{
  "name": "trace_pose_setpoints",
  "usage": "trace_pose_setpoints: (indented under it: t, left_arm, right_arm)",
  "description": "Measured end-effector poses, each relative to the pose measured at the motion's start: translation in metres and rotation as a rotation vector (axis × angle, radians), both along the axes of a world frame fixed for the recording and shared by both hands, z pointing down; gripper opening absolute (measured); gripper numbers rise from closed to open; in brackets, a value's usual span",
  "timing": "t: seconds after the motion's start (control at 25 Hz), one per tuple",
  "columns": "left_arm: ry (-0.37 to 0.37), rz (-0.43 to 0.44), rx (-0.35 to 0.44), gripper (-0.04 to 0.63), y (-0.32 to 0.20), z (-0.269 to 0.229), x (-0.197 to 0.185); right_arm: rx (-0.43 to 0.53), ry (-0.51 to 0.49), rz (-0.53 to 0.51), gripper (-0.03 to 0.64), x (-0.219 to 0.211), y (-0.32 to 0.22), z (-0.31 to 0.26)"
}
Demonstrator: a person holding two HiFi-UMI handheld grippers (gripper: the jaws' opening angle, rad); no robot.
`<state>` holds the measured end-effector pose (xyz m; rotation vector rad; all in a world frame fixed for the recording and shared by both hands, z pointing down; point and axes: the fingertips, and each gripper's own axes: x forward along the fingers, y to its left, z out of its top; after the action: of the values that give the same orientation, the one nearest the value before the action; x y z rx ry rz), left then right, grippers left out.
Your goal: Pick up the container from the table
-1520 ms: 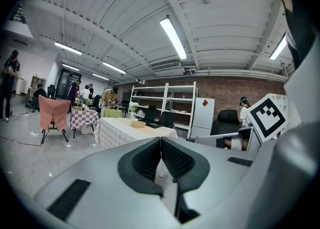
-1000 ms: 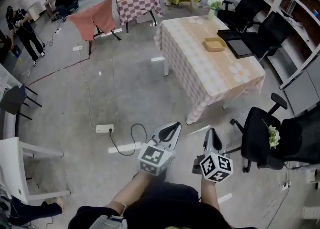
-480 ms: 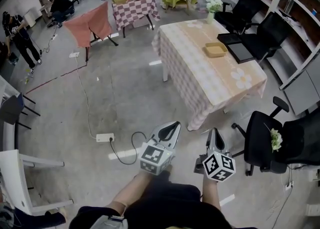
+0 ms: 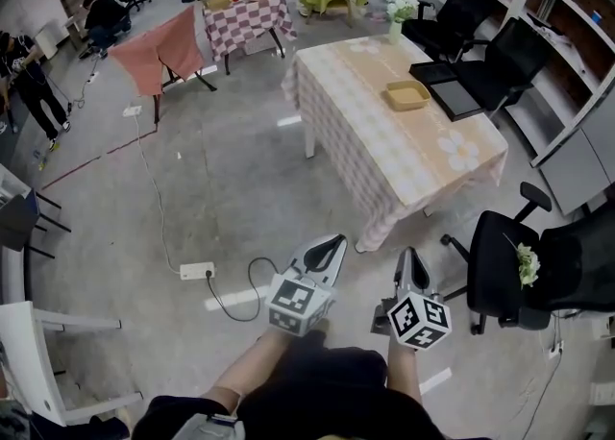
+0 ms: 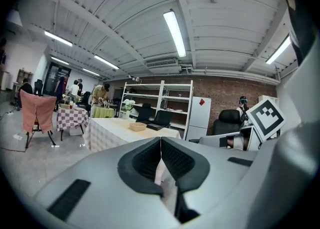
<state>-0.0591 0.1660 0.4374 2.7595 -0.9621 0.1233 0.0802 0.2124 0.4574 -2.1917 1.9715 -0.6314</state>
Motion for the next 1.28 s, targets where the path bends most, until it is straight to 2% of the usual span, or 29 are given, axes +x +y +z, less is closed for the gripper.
trace_pose_setpoints:
  t: [0.32, 0.88, 1.28]
  left_arm:
    - [-0.006, 0.005, -0.001, 0.011, -0.005, 0.002, -0.008]
    - [-0.009, -0.041, -0.051, 0.011, -0.011, 0.013, -0.024]
    - [-0.028, -0.07, -0.017, 0.011, -0.047, 0.015, -0.021]
  right_arm:
    - [0.012, -0.007, 0.023, 0.005, 0.0, -0.005, -0.002]
    - [-0.018, -0.014, -0.019, 0.005, -0.011, -0.019, 0.003]
    - [-0.002, -0.024, -0.082, 0.005, -0.014, -0.065, 0.006]
